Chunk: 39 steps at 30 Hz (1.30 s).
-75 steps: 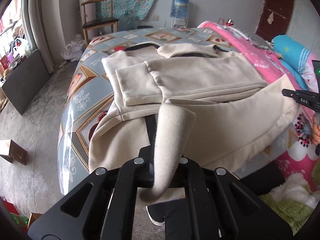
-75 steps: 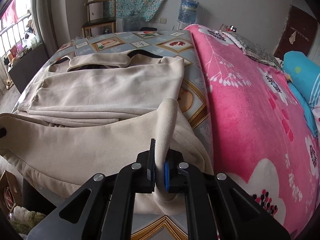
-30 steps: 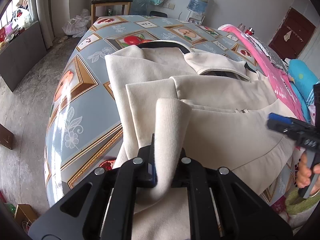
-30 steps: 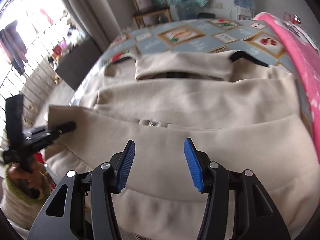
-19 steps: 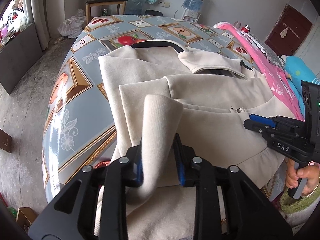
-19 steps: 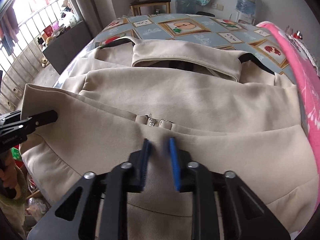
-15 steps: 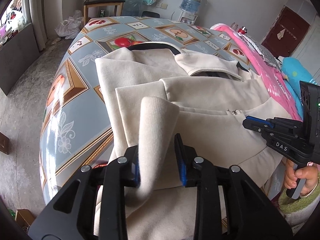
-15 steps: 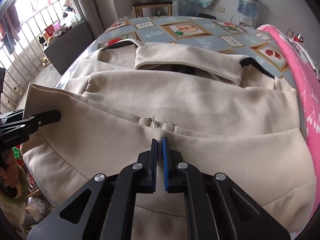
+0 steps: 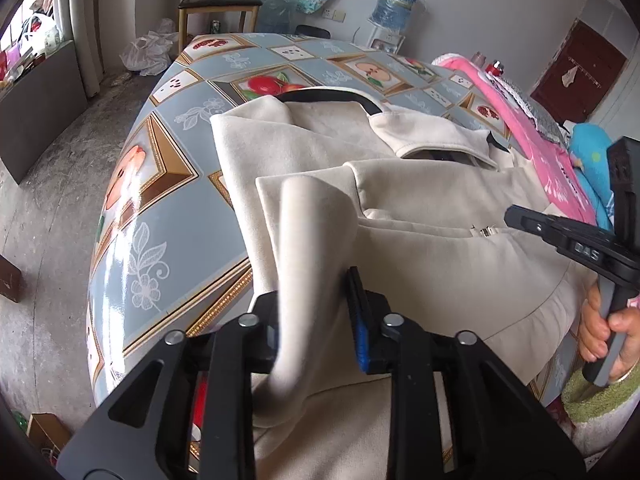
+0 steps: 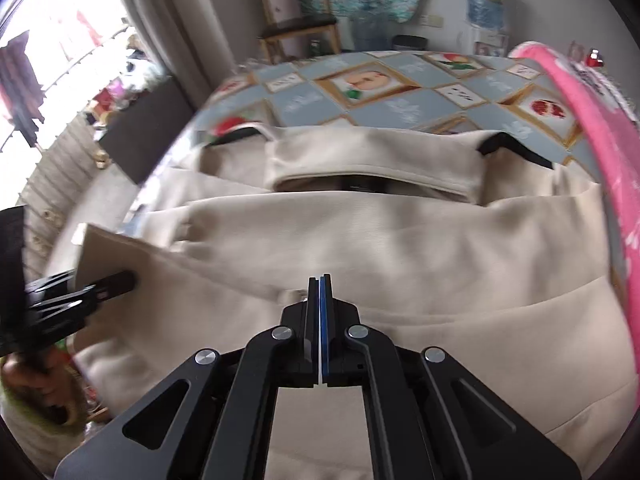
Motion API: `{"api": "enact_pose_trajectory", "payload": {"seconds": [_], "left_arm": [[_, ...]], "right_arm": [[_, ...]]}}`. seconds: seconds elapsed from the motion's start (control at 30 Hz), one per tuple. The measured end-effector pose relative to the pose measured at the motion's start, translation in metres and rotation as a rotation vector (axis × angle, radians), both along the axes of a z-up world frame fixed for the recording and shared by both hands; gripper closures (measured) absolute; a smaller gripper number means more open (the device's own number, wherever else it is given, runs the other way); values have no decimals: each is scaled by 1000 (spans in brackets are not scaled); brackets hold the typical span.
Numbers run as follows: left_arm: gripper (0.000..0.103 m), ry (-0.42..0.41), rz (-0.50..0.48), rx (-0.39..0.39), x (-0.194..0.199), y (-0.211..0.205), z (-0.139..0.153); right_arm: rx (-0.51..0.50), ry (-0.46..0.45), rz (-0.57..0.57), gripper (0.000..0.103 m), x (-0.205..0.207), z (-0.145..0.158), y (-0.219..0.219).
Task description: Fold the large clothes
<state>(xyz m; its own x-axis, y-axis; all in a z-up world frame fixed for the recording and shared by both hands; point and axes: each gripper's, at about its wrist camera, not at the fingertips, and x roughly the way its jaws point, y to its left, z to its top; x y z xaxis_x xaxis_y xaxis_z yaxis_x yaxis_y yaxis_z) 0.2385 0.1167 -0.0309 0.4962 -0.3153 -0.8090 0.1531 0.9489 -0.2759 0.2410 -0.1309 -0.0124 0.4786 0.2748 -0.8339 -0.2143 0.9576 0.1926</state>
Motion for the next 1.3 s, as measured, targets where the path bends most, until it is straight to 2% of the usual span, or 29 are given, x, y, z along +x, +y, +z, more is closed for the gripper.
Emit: {"api": "enact_pose_trajectory", "payload": {"seconds": [0.03,0.1,0.13,0.17,0.33,0.4,0.47,0.53,0.63,0.8,0.87,0.97,1.03,1.13,1.2,1.23,1.27,1.3], "left_arm": [[88,0,-1,-7,1,0,0],[91,-1,4,-7,3,-1,-1],[92,-2,6,-4,4,-2,-1],[92,-2,9,-2,5,-2,-1],[92,19,41,-51,9,5,-1],[91,24,44,-67,9,7,-1],[89,16,32,-55,8,5,1],[86,13,12,-45,6,3,3],[83,14,-2,-29,3,2,6],[83,-11,-4,-43,-1,6,17],[82,-10,-1,-19,1,5,15],[82,25,18,4,7,5,6],[83,29,29,7,8,6,2],[88,22,29,31,6,4,1],[89,21,28,52,5,2,1],[89,21,29,59,5,1,1],[89,23,31,63,5,0,1],[89,25,32,66,5,0,2]], "right_arm": [[13,2,45,100,-4,2,9],[22,3,93,75,-8,3,23],[24,9,115,55,-8,1,32],[13,10,134,52,-7,-2,41],[-149,37,199,53,0,-27,73],[-187,6,202,63,-4,-29,77],[-181,15,208,88,-6,-27,76],[-188,17,206,96,-7,-26,75],[-174,6,190,98,-7,-23,73],[-163,-90,150,99,-3,9,71],[-174,-79,143,99,6,3,72],[-211,-19,146,99,17,-26,77],[-207,-28,138,99,16,-28,76],[-105,-27,110,99,11,-13,60],[-80,-62,86,94,-1,7,42],[-86,-88,70,89,-9,16,32],[-87,-102,58,78,-15,23,22],[-95,-115,34,74,-24,30,7]]}}
